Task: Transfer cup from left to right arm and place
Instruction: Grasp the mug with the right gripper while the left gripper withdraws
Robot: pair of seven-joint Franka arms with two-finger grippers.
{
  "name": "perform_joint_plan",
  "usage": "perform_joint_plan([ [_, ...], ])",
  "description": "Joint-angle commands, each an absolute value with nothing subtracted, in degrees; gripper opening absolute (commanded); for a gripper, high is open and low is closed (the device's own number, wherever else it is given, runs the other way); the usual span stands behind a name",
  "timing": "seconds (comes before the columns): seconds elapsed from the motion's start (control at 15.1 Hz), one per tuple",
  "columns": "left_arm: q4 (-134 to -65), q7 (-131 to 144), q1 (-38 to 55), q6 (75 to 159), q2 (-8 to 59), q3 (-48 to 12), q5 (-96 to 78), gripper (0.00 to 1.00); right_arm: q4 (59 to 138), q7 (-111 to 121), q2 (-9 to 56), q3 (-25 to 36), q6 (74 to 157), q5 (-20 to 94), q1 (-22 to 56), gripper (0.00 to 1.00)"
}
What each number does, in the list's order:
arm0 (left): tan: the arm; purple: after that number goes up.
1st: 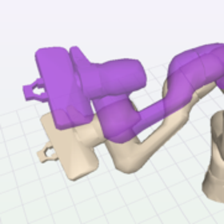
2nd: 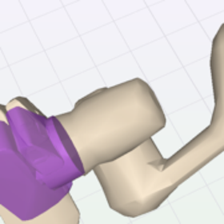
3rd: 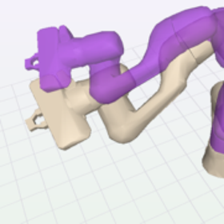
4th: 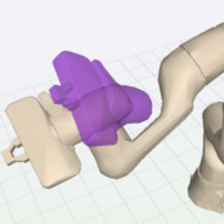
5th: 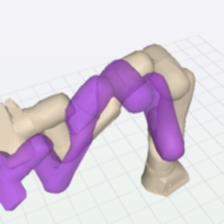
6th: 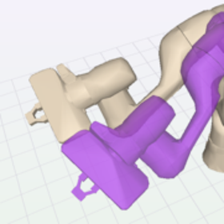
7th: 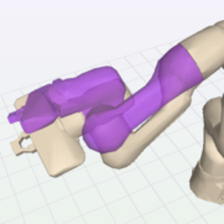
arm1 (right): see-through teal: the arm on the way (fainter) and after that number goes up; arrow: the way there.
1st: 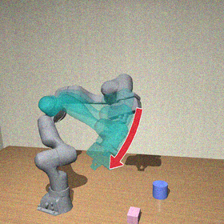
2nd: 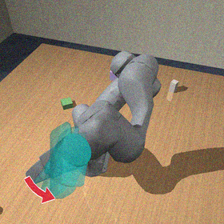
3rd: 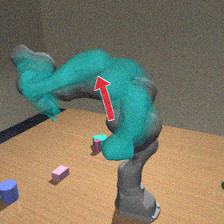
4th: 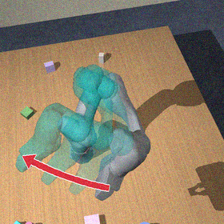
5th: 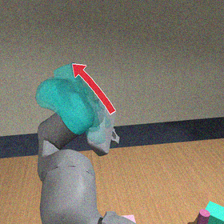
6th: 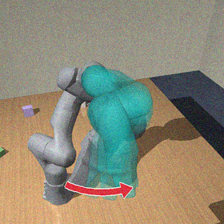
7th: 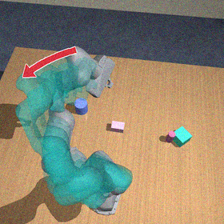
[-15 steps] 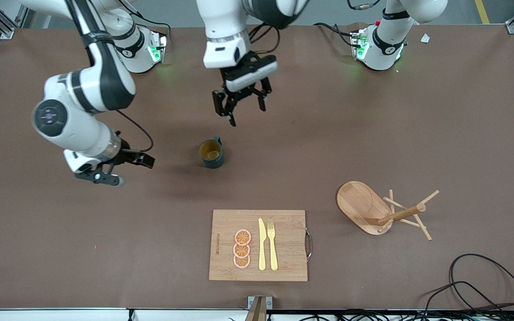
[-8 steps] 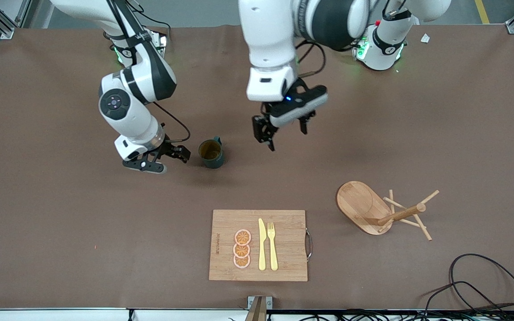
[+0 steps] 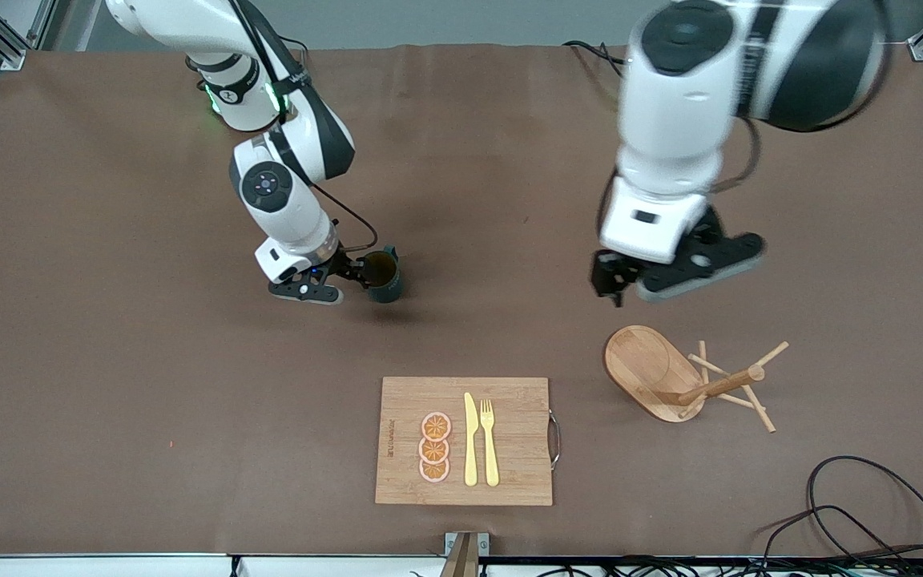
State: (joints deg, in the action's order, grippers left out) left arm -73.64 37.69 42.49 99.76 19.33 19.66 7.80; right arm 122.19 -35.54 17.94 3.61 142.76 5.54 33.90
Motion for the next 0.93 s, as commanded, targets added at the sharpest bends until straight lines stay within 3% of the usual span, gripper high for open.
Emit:
perform_joint_plan([
  [0.0,-74.6,27.4,37.9,96.8,15.6,19.0,6.0,1.0,123.5,-36.9,18.3,4.2,144.1,6.0,35.9,0.91],
  [0.07,-74.5,25.9,36.2,94.5,15.1,18.7,5.6,1.0,123.5,-37.1,18.4,4.1,143.7,6.0,35.9,0.78],
  [0.2,-74.4,23.8,32.8,91.0,13.8,18.7,3.4,1.0,123.5,-37.0,18.5,4.1,142.9,6.0,35.9,0.29],
  [0.27,-74.3,22.9,31.8,89.4,13.5,18.7,3.0,1.0,123.5,-37.1,18.6,4.1,142.5,6.0,35.9,0.15],
  [0.33,-74.3,21.4,31.1,88.8,13.0,18.7,2.8,1.0,123.5,-37.1,18.6,4.1,142.3,5.9,35.9,0.07],
  [0.47,-74.4,17.8,29.9,86.9,10.5,19.1,2.8,1.0,123.3,-36.0,18.6,4.1,141.6,5.5,35.9,0.01],
  [0.73,-75.0,11.9,26.8,82.6,7.7,19.0,2.3,1.0,123.1,-17.3,17.6,4.5,138.5,4.7,33.6,0.0],
  [0.86,-75.9,10.6,18.6,82.6,7.0,11.8,0.3,1.0,123.2,-9.0,15.8,4.6,136.9,4.4,30.7,0.0],
])
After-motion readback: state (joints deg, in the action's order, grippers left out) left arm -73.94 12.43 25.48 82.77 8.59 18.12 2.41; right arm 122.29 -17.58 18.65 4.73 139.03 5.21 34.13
